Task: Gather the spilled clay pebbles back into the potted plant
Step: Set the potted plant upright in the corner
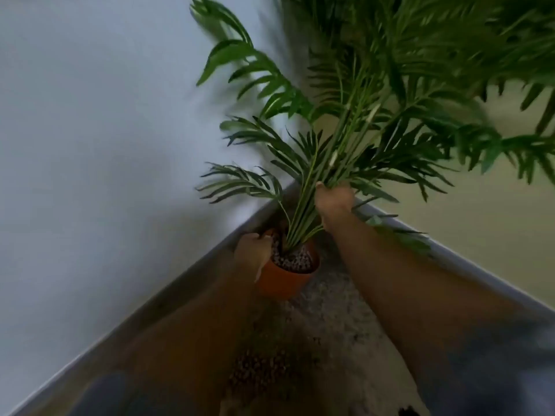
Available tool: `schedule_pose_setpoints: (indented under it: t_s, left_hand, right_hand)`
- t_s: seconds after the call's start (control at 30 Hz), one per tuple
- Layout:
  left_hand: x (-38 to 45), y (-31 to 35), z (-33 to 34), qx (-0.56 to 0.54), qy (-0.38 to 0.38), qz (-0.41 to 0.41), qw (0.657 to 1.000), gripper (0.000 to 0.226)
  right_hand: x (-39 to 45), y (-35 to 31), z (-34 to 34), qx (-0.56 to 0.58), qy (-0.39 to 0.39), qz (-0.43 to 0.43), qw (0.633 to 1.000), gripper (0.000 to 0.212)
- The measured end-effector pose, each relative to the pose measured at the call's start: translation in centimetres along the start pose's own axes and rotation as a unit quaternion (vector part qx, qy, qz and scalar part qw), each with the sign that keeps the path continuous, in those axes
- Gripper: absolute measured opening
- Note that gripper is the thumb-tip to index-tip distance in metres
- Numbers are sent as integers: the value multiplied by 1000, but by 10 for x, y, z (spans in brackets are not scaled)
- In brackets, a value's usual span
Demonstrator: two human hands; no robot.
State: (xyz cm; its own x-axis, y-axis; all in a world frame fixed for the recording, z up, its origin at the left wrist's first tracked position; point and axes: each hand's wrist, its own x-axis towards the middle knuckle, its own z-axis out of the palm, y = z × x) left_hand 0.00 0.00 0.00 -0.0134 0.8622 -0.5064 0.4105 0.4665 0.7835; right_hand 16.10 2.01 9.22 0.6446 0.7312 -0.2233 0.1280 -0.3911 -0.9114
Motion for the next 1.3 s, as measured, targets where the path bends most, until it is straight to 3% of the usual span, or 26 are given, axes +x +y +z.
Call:
schedule_pose_setpoints:
  t_s: [0.33, 0.63, 0.77, 0.93, 1.3]
  left_hand:
    - [63, -70, 42, -7, 42, -46, 998, 66]
    - [83, -99, 62, -75, -22, -77, 994, 57]
    - [78, -101, 59, -120, -44, -93, 987, 56]
    - [67, -115, 60, -196, -82, -104, 972, 55]
    - [48, -144, 65, -240, -46, -96, 965, 48]
  right_hand:
    - [52, 51, 35, 17, 68, -49, 996, 45]
    - [47, 76, 41, -45, 99, -127, 986, 32]
    - [39, 82, 47, -46, 106, -162, 980, 31]
    - [23, 90, 52, -9, 103, -206, 973, 16]
    - [-24, 106, 62, -6, 92, -249, 964, 7]
